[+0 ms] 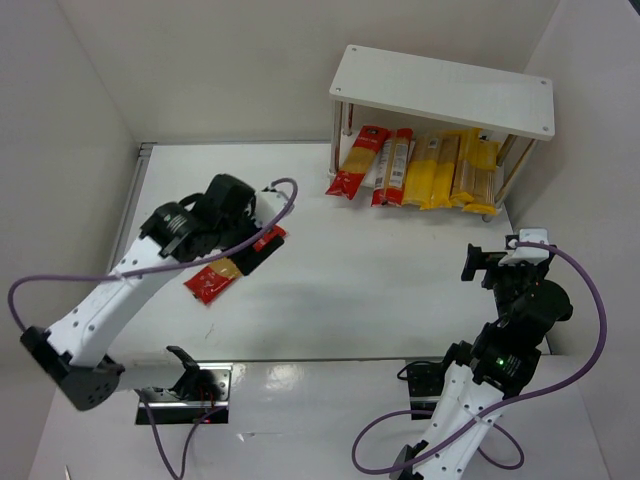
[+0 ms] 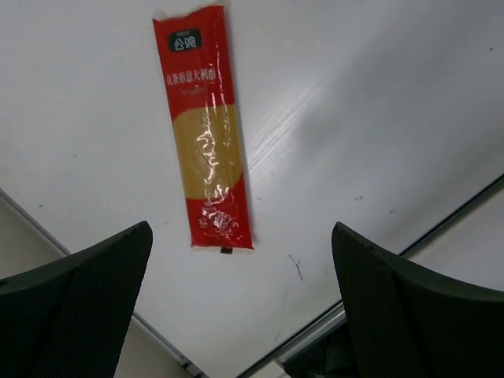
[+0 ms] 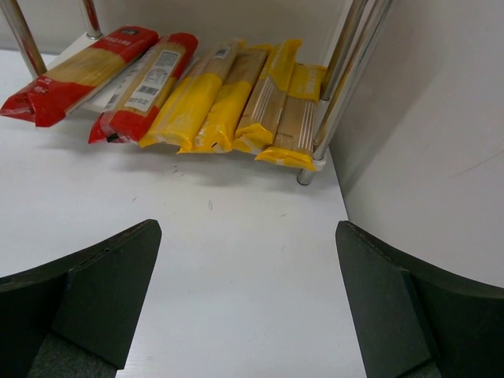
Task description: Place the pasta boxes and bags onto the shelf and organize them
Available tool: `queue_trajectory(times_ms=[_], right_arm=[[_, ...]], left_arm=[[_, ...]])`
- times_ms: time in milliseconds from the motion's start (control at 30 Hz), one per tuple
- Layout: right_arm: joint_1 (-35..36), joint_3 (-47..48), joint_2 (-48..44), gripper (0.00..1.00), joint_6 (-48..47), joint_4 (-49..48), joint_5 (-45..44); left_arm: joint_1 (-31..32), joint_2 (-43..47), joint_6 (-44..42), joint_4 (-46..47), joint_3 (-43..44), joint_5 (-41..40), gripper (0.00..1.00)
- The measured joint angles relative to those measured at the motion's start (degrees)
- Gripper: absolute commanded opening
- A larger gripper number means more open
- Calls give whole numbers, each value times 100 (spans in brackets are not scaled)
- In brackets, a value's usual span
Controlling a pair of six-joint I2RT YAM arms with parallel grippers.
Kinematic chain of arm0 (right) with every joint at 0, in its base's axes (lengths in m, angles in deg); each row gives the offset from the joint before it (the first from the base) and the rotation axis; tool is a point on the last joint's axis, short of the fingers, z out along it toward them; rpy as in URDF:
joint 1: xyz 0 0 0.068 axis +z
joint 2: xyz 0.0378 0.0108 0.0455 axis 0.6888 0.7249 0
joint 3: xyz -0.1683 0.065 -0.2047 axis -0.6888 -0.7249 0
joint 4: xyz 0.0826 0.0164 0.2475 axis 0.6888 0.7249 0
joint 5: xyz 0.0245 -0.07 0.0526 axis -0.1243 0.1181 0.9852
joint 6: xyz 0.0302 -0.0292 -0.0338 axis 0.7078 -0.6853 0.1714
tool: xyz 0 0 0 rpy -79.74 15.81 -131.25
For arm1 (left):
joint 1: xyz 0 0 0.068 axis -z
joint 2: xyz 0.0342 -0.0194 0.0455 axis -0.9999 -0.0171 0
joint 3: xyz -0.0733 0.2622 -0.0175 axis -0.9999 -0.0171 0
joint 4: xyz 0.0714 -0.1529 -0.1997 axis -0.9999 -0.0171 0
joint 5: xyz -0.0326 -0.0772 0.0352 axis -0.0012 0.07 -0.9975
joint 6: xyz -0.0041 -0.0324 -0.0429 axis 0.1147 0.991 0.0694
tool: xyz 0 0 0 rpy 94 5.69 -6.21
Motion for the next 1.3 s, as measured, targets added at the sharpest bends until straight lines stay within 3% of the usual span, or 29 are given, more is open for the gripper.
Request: queue_trajectory(times_ms=[233,333,500,767,1033,1300], right_arm=[[0,0,-7,100,0,22,44],[0,0,-7,100,0,24,59],[0,0,22,100,0,28,101],[0,0,203,100,2,37,98],[0,0,203,100,-83,63,162],[0,0,120,100,-254,138,343]], left_arm=[[-391,2564,402,1325,-1878,579,100],[-979,3488,660,1843,-2400,688,100],[-2076,4240,935,2479,-3344,1029,100],[-2981,4889,931,2750,-3884,1869,100],[-3954,4701,922,2826,-3884,2061,100],[-4282,4708,713,2787,-3882,2695,100]])
